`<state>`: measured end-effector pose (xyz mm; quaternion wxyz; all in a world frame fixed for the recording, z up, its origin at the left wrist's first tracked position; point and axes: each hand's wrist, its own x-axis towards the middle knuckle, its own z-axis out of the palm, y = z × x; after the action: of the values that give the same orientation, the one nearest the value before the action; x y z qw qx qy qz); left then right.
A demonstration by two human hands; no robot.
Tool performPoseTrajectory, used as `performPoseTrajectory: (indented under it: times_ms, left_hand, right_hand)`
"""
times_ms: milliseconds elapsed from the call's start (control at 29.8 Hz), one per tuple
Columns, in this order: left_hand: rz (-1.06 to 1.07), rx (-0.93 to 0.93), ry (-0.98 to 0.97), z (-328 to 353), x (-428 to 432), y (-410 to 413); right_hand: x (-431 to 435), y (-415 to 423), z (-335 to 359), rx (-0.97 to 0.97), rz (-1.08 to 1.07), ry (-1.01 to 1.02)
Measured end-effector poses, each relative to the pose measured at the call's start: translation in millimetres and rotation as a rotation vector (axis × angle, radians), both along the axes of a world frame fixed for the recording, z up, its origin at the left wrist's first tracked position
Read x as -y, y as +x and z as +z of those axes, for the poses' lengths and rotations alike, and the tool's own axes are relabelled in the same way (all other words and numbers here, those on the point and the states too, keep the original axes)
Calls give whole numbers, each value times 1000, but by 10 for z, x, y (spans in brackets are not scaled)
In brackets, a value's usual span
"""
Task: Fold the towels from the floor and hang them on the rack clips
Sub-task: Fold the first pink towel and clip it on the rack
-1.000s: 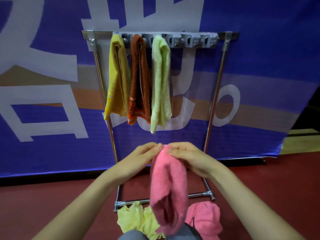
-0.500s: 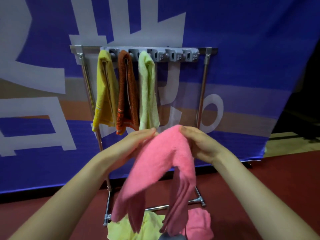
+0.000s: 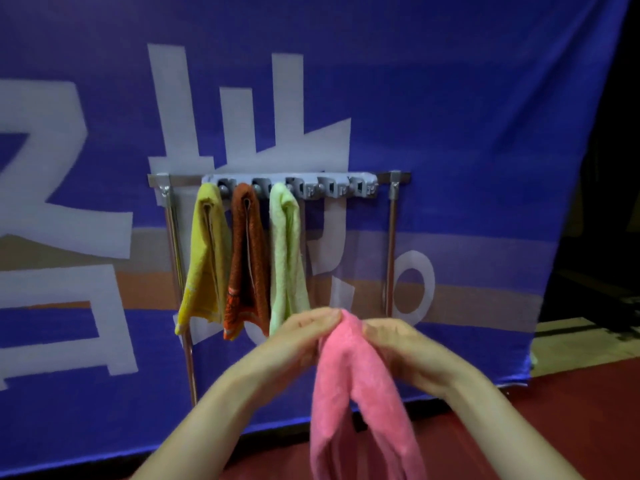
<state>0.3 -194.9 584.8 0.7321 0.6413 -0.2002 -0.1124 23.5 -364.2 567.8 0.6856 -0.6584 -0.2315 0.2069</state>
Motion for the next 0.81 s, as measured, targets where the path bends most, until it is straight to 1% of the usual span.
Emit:
performPoseTrajectory:
  times_ms: [34, 101, 168, 235, 336, 403, 470, 537, 638, 705, 739, 772, 806]
  left_hand:
    - [-13, 46, 0, 67, 12, 137]
    - [-64, 54, -32, 51, 55, 184]
    - [-61, 40, -38, 54, 112, 327]
    - [-44, 23, 8, 80, 116, 502]
    - [2, 11, 72, 133, 143, 995]
    - [74, 30, 96, 249, 166, 1243]
    - [163, 42, 55, 376, 189, 1673]
    - [229, 33, -51, 540, 211, 2097]
    - [219, 51, -198, 813, 246, 2525]
    - [447, 73, -347, 923, 253, 2739]
    - [621, 97, -360, 975, 254, 2819]
    - [774, 132, -326, 1002, 252, 2932]
    - [869, 163, -260, 1020, 212, 3079]
  right_hand:
    - [58, 95, 56, 18, 17, -2]
    - [149, 108, -3, -18, 24, 9]
    - [223, 181, -29, -34, 26, 60]
    - [252, 329, 11, -21, -58, 146]
    - [259, 713, 149, 29, -172, 147]
    - [211, 916, 298, 41, -195, 170]
    - [144, 1293, 467, 59, -228, 210]
    - [33, 1721, 673, 84, -267, 231]
    - [-170, 2349, 970, 113, -302, 299]
    - [-269, 2631, 1131, 110, -327, 329]
    - [-292, 2729, 1201, 121, -351, 330]
    - [-353, 2889, 1236, 126, -361, 328]
    - [-427, 3076, 1270, 134, -376, 322]
